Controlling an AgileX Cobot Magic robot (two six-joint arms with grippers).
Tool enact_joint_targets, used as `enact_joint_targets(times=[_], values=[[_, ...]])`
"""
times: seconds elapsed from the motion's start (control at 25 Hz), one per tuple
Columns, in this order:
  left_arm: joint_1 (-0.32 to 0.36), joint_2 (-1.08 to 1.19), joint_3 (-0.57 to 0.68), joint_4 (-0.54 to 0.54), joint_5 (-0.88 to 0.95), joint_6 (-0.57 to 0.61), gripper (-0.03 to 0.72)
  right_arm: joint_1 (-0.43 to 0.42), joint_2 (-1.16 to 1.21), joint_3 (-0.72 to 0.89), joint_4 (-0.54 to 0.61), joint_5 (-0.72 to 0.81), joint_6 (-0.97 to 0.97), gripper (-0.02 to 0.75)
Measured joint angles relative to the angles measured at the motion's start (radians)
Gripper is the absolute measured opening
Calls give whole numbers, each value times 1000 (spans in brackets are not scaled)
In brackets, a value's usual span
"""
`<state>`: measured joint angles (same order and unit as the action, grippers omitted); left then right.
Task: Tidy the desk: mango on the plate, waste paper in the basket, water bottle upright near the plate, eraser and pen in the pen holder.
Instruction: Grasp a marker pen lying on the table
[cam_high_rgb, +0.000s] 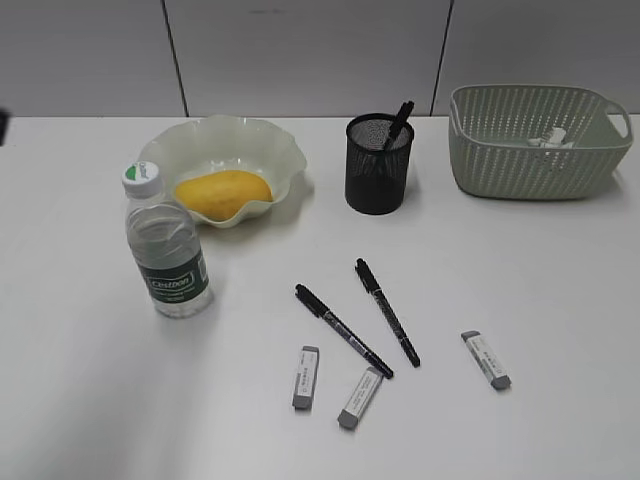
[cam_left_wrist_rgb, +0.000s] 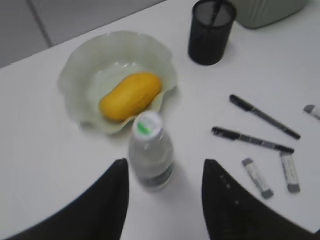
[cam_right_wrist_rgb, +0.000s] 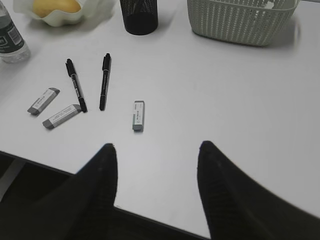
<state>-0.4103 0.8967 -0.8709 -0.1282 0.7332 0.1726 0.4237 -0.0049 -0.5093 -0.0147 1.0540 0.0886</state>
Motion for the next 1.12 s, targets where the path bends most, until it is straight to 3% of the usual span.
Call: enact_joint_targets(times=[0.12, 0.28, 0.36, 0.52, 0.64, 0.88, 1.12], values=[[-186, 189, -144, 27, -66, -40, 356, 0, 14, 0, -1, -7, 0, 403], [-463, 488, -323, 216, -66, -320, 362, 0, 14, 0, -1, -9, 0, 394], [-531, 640, -406, 259, -44, -449, 393, 0, 14, 0, -2, -9, 0, 394], [-533, 904, -514, 230, -28, -648, 514, 0, 14, 0, -2, -9, 0, 394], [-496, 1040, -557, 221, -27, -782, 546, 0, 14, 0, -2, -9, 0, 393], [-443, 1190, -583, 225, -23, -1071, 532, 0, 14, 0, -2, -9, 0, 393], [-442, 1247, -585, 298, -18, -1283, 454, 0, 14, 0, -2, -9, 0, 393]])
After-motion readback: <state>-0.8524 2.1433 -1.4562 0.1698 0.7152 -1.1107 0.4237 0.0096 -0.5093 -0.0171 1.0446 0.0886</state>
